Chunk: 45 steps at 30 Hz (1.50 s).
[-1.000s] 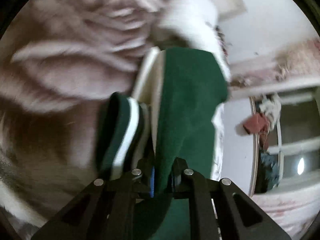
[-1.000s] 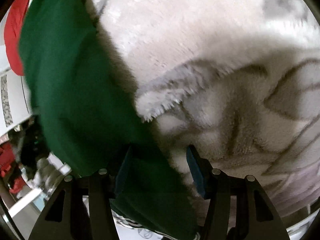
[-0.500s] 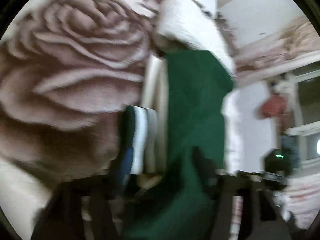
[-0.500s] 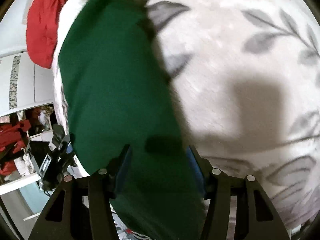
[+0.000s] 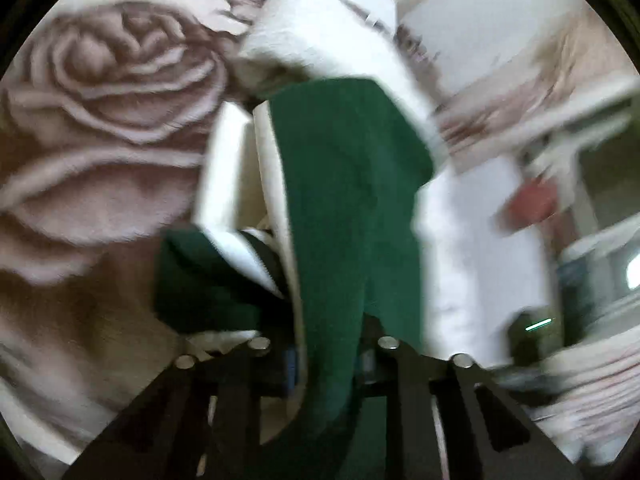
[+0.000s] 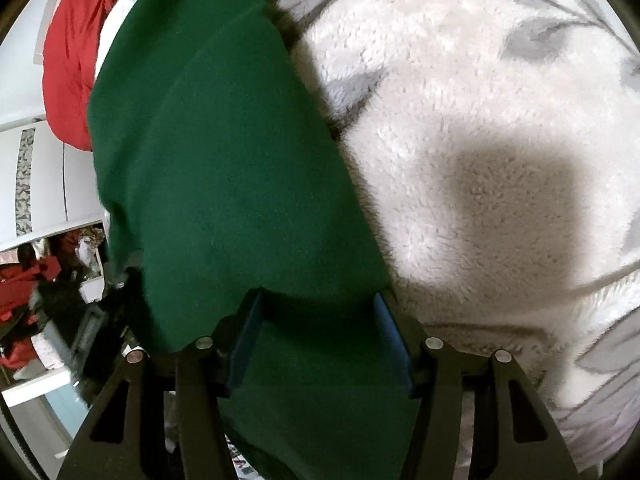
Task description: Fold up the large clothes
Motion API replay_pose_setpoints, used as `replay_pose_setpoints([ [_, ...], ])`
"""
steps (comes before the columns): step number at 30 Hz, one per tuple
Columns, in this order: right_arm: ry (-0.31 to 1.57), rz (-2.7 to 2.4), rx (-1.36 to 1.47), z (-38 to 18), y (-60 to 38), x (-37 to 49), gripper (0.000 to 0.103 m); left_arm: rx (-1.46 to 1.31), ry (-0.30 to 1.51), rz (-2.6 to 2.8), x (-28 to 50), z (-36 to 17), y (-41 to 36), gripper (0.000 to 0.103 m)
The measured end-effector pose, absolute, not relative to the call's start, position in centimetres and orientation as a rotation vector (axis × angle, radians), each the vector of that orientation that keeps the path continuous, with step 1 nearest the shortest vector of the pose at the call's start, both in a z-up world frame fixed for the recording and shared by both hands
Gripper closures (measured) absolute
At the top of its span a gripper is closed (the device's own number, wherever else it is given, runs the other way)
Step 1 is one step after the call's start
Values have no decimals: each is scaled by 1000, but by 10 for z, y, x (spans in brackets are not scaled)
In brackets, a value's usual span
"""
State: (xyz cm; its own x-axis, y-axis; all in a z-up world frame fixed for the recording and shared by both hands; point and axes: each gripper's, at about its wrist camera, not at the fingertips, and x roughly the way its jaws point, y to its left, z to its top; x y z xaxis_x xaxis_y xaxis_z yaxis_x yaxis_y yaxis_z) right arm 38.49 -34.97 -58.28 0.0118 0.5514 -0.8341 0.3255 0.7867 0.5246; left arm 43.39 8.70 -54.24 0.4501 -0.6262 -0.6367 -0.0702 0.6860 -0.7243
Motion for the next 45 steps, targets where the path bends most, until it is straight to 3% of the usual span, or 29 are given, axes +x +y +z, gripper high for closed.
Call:
replay_pose_setpoints([
  [2, 1593, 205, 733, -583, -357, 381, 44, -1012, 1015, -460, 431, -546, 104, 91],
  [4, 1597, 225, 781, -582, -365, 381, 44, -1075, 1015, -417, 428, -556, 122, 92],
  [10, 1605, 254, 723, -570, -369, 383, 44, -1149, 1092, -275, 411, -617, 170, 92],
  [16, 1567, 220, 733, -563, -369, 392, 44, -1012, 1128, -308, 421, -589, 157, 89],
  [22, 1360, 283, 672, -524, -344, 506, 44, -982, 1159, -313, 425, -602, 164, 86],
  [23, 1326, 291, 656, -521, -336, 532, 47, -971, 1158, -315, 424, -601, 164, 85],
  [24, 1312, 298, 639, -521, -326, 559, 57, -971, 1157, -316, 425, -601, 164, 85],
  [26, 1334, 286, 574, -531, -306, 607, 61, -972, 1157, -315, 420, -606, 169, 81],
  [31, 1496, 153, 435, -587, -273, 655, 61, -975, 1163, -307, 427, -614, 164, 71],
  [34, 1489, 163, 418, -575, -274, 653, 61, -978, 1183, -293, 431, -613, 164, 69],
  [36, 1518, 200, 425, -562, -277, 642, 61, -946, 1205, -262, 431, -603, 163, 62],
  [38, 1525, 281, 484, -539, -287, 615, 59, -868, 1180, -203, 425, -579, 162, 43],
  [39, 1519, 315, 507, -530, -291, 601, 49, -851, 1149, -194, 421, -568, 163, 38],
  [40, 1506, 362, 533, -517, -297, 578, 47, -841, 1122, -187, 418, -557, 163, 26],
  [41, 1499, 400, 547, -509, -303, 555, 45, -833, 1096, -180, 412, -545, 164, 20],
  [45, 1558, 402, 610, -502, -328, 460, 45, -774, 1045, -144, 379, -505, 167, 12],
])
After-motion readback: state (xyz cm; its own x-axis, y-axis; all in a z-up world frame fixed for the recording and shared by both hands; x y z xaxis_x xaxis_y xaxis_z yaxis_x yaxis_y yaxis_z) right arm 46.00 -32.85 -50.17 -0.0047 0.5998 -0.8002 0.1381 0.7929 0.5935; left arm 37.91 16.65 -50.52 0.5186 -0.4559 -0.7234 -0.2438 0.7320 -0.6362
